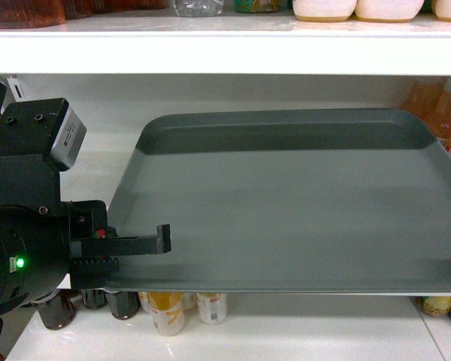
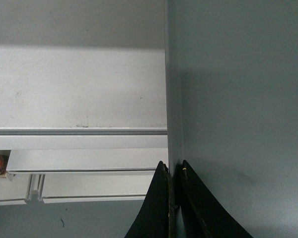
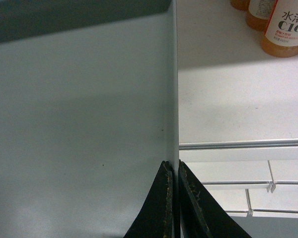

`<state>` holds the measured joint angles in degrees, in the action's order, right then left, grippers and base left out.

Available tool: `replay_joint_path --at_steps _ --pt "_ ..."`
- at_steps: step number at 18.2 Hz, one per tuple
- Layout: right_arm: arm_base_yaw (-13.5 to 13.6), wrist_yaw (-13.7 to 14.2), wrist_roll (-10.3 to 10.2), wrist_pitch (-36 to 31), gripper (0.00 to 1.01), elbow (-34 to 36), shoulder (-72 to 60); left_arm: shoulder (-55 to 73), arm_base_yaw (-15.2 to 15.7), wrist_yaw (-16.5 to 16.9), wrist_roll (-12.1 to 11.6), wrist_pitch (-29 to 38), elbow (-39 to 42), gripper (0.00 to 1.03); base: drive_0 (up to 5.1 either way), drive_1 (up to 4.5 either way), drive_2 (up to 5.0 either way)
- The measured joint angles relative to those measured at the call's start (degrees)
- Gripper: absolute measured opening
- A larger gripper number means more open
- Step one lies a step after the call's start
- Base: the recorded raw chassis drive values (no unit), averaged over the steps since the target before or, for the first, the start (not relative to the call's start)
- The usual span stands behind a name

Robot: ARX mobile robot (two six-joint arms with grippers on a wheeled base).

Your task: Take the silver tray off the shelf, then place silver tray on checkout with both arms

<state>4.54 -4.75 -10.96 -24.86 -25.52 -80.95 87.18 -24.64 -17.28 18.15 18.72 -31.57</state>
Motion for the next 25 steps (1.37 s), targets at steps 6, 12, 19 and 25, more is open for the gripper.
replay_joint_path --at_steps 6,12,19,25 --pt "0.0 0.0 0.0 0.0 0.02 0.0 0.0 0.0 0.0 0.0 0.0 0.1 0.0 0.03 0.0 -1.75 1.8" --pt "0.0 0.0 0.0 0.0 0.02 0.0 -0.1 0.0 0.0 0.0 0.0 0.1 0.0 0.03 0.0 -4.14 4.1" --pt "0.0 0.0 0.0 0.2 0.02 0.0 -0.1 0.0 0.0 0.0 0.0 -0.1 0.0 0.03 0.1 -3.9 4.0" --pt "0.0 0.0 -0.1 0.0 0.02 0.0 -0.1 0.0 0.0 -0.1 0.0 -0.2 0.0 0.03 0.2 -3.71 4.0"
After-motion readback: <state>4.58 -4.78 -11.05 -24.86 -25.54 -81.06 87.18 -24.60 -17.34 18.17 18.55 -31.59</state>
